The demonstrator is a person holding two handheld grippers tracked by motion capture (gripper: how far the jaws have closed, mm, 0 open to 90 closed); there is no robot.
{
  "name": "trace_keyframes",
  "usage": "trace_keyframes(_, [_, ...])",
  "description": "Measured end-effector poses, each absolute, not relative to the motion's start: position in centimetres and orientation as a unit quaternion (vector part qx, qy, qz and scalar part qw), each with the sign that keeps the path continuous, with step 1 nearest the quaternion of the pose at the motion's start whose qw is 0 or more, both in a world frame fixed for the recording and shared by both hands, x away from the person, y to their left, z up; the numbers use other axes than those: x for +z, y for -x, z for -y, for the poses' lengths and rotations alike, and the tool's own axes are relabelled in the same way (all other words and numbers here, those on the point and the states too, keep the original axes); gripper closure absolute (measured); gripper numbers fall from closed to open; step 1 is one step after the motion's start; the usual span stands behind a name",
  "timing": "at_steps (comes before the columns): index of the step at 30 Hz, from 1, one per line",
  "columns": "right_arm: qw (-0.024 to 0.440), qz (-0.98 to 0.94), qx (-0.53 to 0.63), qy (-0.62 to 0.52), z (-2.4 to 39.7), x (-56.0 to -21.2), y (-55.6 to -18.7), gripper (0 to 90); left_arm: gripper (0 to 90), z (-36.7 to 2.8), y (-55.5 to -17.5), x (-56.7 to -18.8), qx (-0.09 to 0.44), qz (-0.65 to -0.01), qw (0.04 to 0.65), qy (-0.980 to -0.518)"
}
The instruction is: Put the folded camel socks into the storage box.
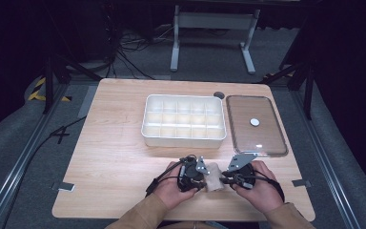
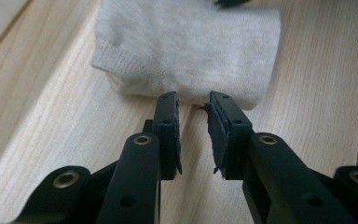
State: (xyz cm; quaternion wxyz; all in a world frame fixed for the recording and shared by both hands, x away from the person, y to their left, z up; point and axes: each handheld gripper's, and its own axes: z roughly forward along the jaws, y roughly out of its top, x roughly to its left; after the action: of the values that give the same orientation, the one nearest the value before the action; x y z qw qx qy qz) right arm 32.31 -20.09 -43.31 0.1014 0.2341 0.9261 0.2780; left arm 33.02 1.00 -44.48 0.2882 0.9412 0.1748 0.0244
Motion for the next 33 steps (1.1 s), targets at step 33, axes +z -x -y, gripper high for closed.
trace_keyframes(33, [0.094, -0.916, 0.273, -0.28, 17.4, -40.2, -33.6, 68.2, 73.8, -0.7, -33.2, -44.5, 0.025, -0.169, 0.289, -0.942])
